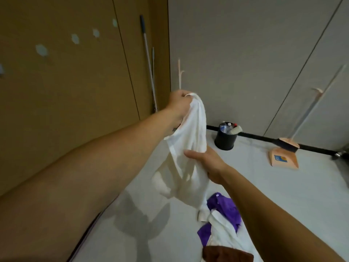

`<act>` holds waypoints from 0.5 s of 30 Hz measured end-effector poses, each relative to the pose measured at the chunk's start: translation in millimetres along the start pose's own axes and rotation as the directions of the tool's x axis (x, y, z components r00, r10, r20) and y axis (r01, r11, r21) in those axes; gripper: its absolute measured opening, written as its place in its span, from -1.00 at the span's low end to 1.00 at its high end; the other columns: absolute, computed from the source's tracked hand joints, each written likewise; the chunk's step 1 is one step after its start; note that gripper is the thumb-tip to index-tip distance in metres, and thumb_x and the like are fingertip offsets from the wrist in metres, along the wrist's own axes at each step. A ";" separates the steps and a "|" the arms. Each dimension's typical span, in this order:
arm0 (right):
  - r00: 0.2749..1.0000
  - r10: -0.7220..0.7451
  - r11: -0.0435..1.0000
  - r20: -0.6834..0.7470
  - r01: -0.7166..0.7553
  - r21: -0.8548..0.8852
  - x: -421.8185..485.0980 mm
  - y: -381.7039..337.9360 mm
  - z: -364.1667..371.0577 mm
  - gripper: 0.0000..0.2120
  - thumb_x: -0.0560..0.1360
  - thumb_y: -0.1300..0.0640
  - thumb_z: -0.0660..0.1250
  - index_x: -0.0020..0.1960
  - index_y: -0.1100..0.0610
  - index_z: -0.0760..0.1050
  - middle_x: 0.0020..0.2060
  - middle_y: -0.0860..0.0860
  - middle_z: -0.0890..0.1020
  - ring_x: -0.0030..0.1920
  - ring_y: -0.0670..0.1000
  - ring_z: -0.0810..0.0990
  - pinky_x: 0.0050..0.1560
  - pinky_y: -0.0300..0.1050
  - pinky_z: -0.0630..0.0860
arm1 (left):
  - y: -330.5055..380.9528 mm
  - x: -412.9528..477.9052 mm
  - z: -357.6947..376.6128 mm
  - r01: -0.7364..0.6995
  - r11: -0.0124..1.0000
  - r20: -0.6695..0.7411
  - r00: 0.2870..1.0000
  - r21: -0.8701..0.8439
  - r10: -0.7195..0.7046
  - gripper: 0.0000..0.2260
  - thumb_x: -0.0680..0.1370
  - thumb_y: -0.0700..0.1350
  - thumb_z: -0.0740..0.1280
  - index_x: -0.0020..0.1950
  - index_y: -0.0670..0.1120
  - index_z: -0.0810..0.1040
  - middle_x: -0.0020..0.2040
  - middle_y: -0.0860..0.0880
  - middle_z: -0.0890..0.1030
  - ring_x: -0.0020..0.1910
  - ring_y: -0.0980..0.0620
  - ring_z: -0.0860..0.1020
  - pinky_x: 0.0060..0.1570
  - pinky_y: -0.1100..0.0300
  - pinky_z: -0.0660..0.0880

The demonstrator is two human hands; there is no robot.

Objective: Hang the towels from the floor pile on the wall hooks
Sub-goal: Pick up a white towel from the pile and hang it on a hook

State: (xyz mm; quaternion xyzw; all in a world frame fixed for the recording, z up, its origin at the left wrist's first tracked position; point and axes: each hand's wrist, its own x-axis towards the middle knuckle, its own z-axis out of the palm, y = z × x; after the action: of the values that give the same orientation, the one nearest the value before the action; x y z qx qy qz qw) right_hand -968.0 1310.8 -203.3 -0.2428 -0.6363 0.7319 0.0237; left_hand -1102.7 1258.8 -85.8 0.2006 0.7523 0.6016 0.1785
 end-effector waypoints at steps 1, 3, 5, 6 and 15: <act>0.997 0.049 0.996 0.065 -0.043 -0.080 -0.8 -1.3 6.2 -0.32 0.22 -0.07 0.60 0.28 -0.02 0.45 0.11 0.06 0.65 0.11 0.17 0.63 0.19 0.23 0.52 | 6.1 -1.7 -7.2 -0.017 0.999 0.012 1.000 -0.030 0.017 -0.76 0.58 -0.23 0.26 0.22 -0.10 0.55 0.13 -0.06 0.58 0.07 -0.06 0.55 0.12 0.06 0.53; 0.983 0.086 0.986 0.165 -0.061 -0.153 -2.4 -7.3 19.9 -0.31 0.19 -0.05 0.60 0.27 0.04 0.50 0.09 0.08 0.67 0.10 0.17 0.64 0.20 0.24 0.52 | 8.2 -7.8 -24.0 0.004 0.995 0.119 0.993 -0.097 0.007 -0.63 0.59 -0.25 0.26 0.40 -0.10 0.41 0.27 -0.06 0.50 0.12 0.01 0.51 0.11 0.14 0.49; 0.987 0.056 0.998 0.150 -0.052 -0.027 -1.5 -17.9 31.0 -0.26 0.21 0.00 0.60 0.33 0.05 0.44 0.14 0.10 0.64 0.13 0.19 0.63 0.22 0.25 0.50 | -2.9 -17.2 -46.2 0.078 0.996 0.189 0.979 -0.036 -0.070 -0.50 0.59 -0.14 0.29 0.51 -0.10 0.23 0.41 -0.05 0.37 0.23 -0.01 0.45 0.19 0.10 0.45; 0.992 0.055 0.994 0.115 -0.065 0.084 0.7 -22.8 34.6 -0.24 0.23 0.04 0.59 0.37 0.06 0.40 0.17 0.12 0.62 0.14 0.20 0.61 0.23 0.25 0.49 | -13.2 -24.0 -59.7 0.109 0.993 0.171 0.978 0.049 -0.116 -0.47 0.59 -0.07 0.29 0.52 -0.09 0.19 0.42 -0.02 0.33 0.22 0.00 0.44 0.13 0.10 0.47; 0.869 -0.041 0.847 0.493 -0.231 0.478 -8.5 -77.6 93.0 -0.59 0.54 0.11 0.31 0.34 0.26 0.44 0.23 0.24 0.58 0.25 0.27 0.56 0.25 0.25 0.47 | -141.0 -132.0 -193.4 0.636 0.770 0.273 0.734 0.044 -0.622 -0.24 0.26 0.36 0.41 0.28 -0.10 0.46 0.18 -0.14 0.56 0.12 -0.14 0.55 0.07 -0.06 0.46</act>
State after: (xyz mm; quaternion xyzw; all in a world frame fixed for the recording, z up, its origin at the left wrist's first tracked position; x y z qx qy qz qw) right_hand -1017.7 1237.0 -120.6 -0.0679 -0.3853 0.9138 -0.1088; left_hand -1100.7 1001.7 -178.9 0.0104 0.7279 0.4916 0.4779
